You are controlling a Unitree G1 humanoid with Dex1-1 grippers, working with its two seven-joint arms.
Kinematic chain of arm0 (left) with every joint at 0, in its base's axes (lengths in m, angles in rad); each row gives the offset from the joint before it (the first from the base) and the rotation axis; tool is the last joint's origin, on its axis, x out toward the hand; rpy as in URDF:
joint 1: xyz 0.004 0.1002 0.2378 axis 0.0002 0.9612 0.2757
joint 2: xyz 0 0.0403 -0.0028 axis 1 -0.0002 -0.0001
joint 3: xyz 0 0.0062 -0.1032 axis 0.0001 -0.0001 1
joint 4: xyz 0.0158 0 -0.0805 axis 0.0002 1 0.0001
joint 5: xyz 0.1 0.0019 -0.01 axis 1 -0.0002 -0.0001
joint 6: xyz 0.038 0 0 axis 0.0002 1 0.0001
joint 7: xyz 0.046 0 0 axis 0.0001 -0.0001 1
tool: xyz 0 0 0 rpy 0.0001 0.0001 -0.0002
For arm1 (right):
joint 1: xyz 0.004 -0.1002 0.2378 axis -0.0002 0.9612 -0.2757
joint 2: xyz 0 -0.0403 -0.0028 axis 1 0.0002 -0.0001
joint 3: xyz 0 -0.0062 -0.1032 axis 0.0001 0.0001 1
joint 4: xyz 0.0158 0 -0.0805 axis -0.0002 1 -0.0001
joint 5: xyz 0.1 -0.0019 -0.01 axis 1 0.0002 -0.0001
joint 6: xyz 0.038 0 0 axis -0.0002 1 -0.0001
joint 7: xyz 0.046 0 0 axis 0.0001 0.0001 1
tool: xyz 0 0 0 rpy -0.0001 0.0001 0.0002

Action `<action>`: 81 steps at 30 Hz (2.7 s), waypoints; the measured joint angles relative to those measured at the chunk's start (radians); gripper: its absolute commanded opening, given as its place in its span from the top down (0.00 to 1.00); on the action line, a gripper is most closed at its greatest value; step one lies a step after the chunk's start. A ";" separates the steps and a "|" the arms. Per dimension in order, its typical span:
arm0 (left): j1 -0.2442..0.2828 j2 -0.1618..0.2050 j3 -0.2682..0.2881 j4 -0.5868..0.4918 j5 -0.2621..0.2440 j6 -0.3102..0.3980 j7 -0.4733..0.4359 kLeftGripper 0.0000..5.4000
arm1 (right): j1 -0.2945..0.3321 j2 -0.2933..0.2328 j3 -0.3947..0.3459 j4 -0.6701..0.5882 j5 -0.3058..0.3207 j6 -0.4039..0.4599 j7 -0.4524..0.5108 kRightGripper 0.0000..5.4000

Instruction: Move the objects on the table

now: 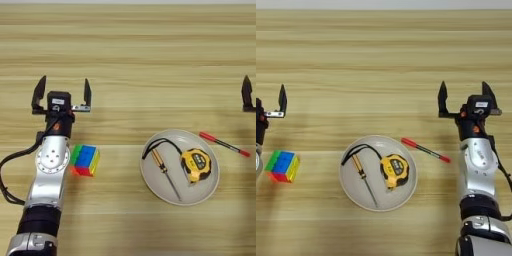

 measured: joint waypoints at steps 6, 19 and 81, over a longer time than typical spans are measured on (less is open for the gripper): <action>0.000 0.000 0.000 0.000 -0.001 0.000 0.000 0.00 | 0.000 0.000 0.001 0.000 0.000 0.000 0.000 0.00; 0.000 0.000 0.000 -0.001 -0.001 0.000 0.001 0.00 | 0.000 0.000 0.002 0.000 0.003 0.000 0.012 0.00; 0.562 0.033 -0.096 -0.542 -0.223 0.671 -0.277 0.00 | 0.068 0.142 0.088 -0.299 0.108 0.213 0.085 0.00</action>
